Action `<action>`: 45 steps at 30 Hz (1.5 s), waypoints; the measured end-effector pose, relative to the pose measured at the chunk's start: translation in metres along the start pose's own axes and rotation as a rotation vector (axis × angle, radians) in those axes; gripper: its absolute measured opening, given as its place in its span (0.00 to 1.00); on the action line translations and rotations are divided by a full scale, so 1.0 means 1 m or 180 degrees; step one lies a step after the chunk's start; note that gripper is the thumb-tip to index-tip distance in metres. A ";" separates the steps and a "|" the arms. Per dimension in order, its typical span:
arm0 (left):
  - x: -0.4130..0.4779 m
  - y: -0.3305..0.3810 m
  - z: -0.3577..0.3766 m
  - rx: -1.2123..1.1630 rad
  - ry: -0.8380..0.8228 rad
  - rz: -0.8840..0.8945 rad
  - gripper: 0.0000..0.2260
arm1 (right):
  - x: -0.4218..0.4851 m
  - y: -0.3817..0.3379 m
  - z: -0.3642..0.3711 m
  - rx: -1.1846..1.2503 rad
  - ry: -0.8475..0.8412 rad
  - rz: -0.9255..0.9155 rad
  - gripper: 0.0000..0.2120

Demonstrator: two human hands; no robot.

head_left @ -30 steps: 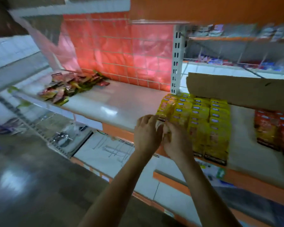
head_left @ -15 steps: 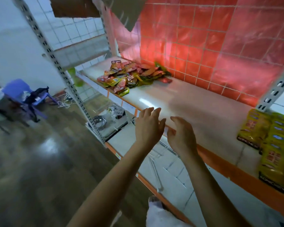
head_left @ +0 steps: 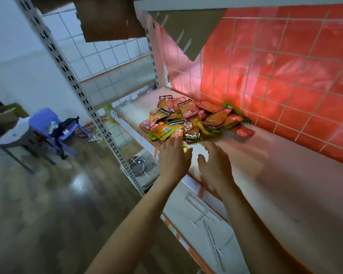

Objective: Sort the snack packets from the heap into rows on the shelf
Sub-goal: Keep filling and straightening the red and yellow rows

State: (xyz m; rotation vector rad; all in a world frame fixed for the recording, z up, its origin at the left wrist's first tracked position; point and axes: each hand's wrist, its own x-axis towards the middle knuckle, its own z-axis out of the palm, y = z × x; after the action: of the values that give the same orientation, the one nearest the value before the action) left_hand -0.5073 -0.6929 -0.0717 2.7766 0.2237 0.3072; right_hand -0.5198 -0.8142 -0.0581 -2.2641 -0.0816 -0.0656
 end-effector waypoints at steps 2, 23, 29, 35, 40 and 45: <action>0.018 -0.014 -0.002 -0.0127 0.0068 -0.0177 0.20 | 0.015 -0.002 0.013 0.0006 -0.0051 0.0038 0.19; 0.131 -0.116 -0.001 -0.0176 -0.0310 0.1396 0.21 | 0.083 -0.039 0.089 0.0397 0.1075 0.0668 0.15; 0.120 -0.092 -0.017 -0.1481 0.0290 0.1686 0.06 | 0.063 -0.033 0.070 0.1276 0.2002 0.0753 0.14; 0.101 -0.056 -0.019 -0.3143 -0.0811 0.1023 0.14 | 0.021 -0.016 0.043 0.2104 0.2313 0.0977 0.14; 0.071 -0.026 -0.012 -0.3926 -0.1763 0.0649 0.02 | -0.019 -0.005 0.022 0.2292 0.2542 0.1223 0.21; 0.037 0.011 -0.004 -0.3846 -0.2309 0.0561 0.17 | -0.061 0.013 -0.011 0.2272 0.3242 0.1494 0.13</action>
State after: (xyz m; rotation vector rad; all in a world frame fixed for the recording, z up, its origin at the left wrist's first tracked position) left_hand -0.4714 -0.6953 -0.0578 1.5431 -0.3033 -0.4165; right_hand -0.5795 -0.8335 -0.0658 -1.2850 0.8229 -0.7827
